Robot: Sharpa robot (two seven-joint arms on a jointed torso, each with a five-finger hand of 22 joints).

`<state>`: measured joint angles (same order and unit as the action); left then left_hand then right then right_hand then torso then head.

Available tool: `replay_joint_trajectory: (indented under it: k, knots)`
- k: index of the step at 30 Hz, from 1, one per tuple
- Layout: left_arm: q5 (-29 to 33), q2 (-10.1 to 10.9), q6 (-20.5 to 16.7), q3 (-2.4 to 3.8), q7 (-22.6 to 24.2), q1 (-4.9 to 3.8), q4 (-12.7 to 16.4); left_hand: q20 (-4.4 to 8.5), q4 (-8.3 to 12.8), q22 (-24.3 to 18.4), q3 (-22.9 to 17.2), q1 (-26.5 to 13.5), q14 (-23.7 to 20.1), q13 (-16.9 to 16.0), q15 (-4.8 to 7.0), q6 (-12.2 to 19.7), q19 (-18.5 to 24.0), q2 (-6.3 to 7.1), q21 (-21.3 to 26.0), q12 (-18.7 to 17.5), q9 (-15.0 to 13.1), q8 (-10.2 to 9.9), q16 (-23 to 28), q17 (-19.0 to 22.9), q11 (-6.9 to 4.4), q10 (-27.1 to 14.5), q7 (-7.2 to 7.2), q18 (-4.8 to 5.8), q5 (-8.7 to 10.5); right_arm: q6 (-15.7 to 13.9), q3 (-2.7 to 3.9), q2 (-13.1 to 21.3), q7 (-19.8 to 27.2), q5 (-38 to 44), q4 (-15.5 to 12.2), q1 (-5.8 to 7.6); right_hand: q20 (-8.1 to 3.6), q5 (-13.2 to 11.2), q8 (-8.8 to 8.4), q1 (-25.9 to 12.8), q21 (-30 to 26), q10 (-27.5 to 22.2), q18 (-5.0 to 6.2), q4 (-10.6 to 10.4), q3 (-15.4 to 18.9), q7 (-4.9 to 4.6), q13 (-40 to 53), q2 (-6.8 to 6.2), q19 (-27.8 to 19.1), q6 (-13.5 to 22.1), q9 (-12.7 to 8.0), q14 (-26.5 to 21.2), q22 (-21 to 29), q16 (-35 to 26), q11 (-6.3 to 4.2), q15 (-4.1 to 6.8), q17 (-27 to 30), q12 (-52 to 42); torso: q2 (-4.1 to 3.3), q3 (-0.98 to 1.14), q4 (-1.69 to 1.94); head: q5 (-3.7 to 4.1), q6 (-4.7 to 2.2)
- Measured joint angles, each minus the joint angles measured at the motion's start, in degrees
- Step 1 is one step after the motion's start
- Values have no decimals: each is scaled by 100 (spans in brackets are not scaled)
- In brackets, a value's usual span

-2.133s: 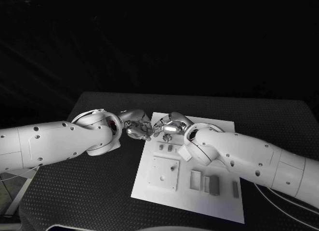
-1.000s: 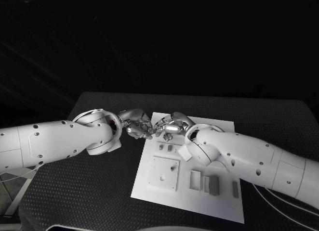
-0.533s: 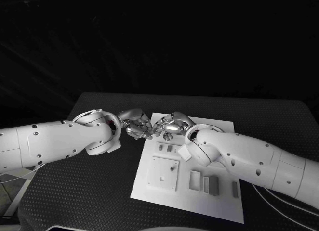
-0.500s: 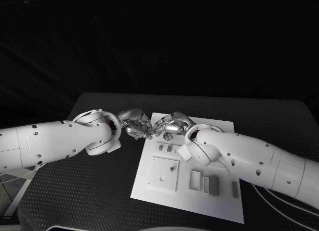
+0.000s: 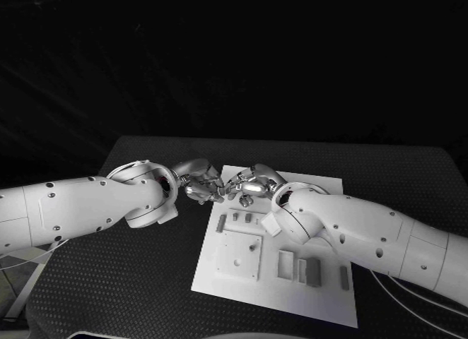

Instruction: Assemble the parts on the task board

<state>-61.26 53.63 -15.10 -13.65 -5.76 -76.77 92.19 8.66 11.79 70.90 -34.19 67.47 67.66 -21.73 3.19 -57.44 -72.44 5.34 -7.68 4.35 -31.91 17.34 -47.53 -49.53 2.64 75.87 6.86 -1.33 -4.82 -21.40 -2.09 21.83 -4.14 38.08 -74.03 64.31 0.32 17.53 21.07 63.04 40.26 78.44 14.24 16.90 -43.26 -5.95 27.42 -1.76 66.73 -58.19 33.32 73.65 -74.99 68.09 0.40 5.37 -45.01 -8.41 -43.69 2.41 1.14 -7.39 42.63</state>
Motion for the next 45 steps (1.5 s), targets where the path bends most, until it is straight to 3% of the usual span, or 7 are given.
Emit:
replay_joint_trajectory:
  k: [4,16,20,25,32,38,45]
  knots:
    - [-1,4,-1,0,-1,0,-4,45,2,23,-245,190,63,-23,62,-171,-79,-114,5,30,-62,93,-40,0,-51,153,-63,0,88,3,0,5,5,0,-10,-1,0,0,0,0,0,0,0,0,0,0,3,0,0,0,0,-8,0,0,0,-8,0,0,0,1,0,1,7]
    - [-12,40,3,1,-40,0,-46,53,4,40,-257,223,72,-52,71,-182,-89,-122,9,24,-68,95,-43,5,-51,153,-53,9,111,-1,0,84,17,19,-8,-2,9,-18,0,0,0,0,0,0,1,0,6,-2,8,0,6,9,0,0,0,6,-1,0,0,1,2,-6,25]
    - [-39,85,24,-1,-121,-1,-77,53,-58,53,-150,2,43,-33,42,-19,-89,150,55,-53,-50,9,-43,21,13,29,16,12,110,-3,0,137,32,34,-8,-2,10,1,0,0,0,0,0,0,1,0,6,-2,8,0,13,12,0,0,0,8,-1,1,2,1,2,-11,30]
    - [-296,87,102,-7,-437,0,-222,-9,-138,80,378,-439,-54,34,-53,210,-26,585,116,-63,-6,-92,-43,21,95,-197,130,31,133,-12,0,224,70,66,-7,-2,10,1,0,-1,0,0,-1,1,2,0,12,-3,8,0,21,15,0,-1,0,6,-1,1,3,4,2,-28,37]
    - [-494,-31,294,-12,-1038,133,-428,-41,-391,55,810,-1095,-106,67,-67,312,5,852,209,-63,-6,-120,-43,16,132,-320,153,26,167,-27,0,338,197,93,-21,-2,11,45,-164,-210,-1,-233,33,-22,108,-139,-24,-124,8,266,22,-23,0,0,108,-19,9,140,3,3,2,-35,39]
    - [-515,-138,508,-11,-1427,184,-535,-41,-949,-7,755,-1629,-116,75,-75,362,5,1116,276,-63,-15,-143,-43,1,115,-344,161,25,167,-56,0,420,308,104,-46,-1,20,0,-286,-425,22,-464,31,-12,483,-257,-76,-235,-2,500,-16,-49,0,0,236,-130,9,260,0,-2,-1,-30,37]
    - [-514,-270,809,-9,-1759,316,-609,-41,-1356,-13,769,-1957,-136,72,-54,362,5,1151,304,-36,-55,-142,-43,-19,115,-344,161,26,167,-75,0,448,387,133,-48,0,21,0,-313,-466,22,-525,23,-19,638,-279,-82,-231,-45,549,-23,-69,0,0,256,-149,8,289,0,-2,1,-22,36]
